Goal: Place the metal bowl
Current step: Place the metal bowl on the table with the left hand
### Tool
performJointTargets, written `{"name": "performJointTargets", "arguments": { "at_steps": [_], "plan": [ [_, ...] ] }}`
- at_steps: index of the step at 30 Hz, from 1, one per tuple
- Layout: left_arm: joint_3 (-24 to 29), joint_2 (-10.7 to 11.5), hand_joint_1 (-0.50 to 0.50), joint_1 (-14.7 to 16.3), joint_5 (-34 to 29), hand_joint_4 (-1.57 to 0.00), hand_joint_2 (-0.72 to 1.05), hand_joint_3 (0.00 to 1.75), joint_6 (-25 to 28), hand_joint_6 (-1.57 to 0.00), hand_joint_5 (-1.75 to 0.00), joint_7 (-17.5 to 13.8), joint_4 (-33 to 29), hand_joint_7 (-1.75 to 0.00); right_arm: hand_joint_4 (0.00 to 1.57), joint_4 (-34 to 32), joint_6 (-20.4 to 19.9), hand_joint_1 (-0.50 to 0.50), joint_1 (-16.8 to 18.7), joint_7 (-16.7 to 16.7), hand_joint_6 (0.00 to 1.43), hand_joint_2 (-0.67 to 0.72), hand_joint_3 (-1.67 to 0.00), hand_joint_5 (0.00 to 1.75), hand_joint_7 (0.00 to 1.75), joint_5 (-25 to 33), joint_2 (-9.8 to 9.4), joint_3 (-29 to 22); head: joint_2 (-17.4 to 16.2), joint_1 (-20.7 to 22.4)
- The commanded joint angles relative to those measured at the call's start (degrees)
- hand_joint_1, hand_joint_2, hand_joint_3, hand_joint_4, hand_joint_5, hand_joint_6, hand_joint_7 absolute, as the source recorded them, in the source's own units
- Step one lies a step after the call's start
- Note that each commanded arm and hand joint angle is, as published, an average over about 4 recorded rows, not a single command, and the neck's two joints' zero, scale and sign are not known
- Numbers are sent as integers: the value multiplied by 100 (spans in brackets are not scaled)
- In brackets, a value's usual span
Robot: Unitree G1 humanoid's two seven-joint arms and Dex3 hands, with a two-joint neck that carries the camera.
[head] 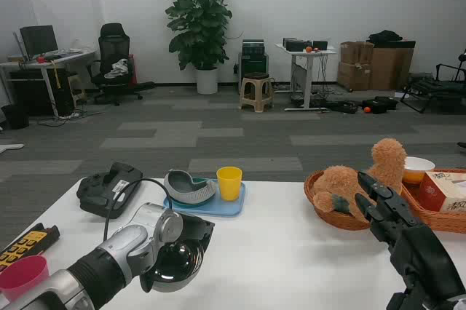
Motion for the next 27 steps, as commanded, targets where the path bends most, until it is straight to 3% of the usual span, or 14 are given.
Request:
{"name": "performJointTargets", "arguments": {
  "at_steps": [1, 3, 19, 23, 27],
  "plan": [
    [341, -299, -50, 345, 258, -11, 78, 175, -20, 0, -175, -103, -97, -168, 0, 262, -173, -25, -230, -67, 0, 66, 0, 0, 14, 224, -5, 313, -205, 457],
    [345, -303, -50, 358, 258, -11, 78, 175, -20, 0, -175, -103, -102, -168, 0, 273, -173, -25, -243, -67, 0, 66, 0, 0, 14, 226, -1, 331, -165, 284],
    [428, -354, -50, 470, 372, -11, 78, 175, -55, 0, -175, -103, -66, -169, 0, 218, -173, -25, -230, -62, 0, 66, 0, 0, 14, 281, -21, 456, -104, 309],
    [420, -622, -50, 340, 697, -11, 78, 175, -363, 0, -175, 4, 450, -171, 0, 251, -186, -25, -219, -65, 0, 66, 0, 0, 14, 305, -25, 450, -80, 266],
    [494, -876, -50, 232, 851, -11, 78, 175, -609, 0, -175, 389, 993, -169, 0, 275, -212, -25, -177, -58, 0, 66, 0, 0, 14, 325, -17, 447, -54, 226]
  ]
}}
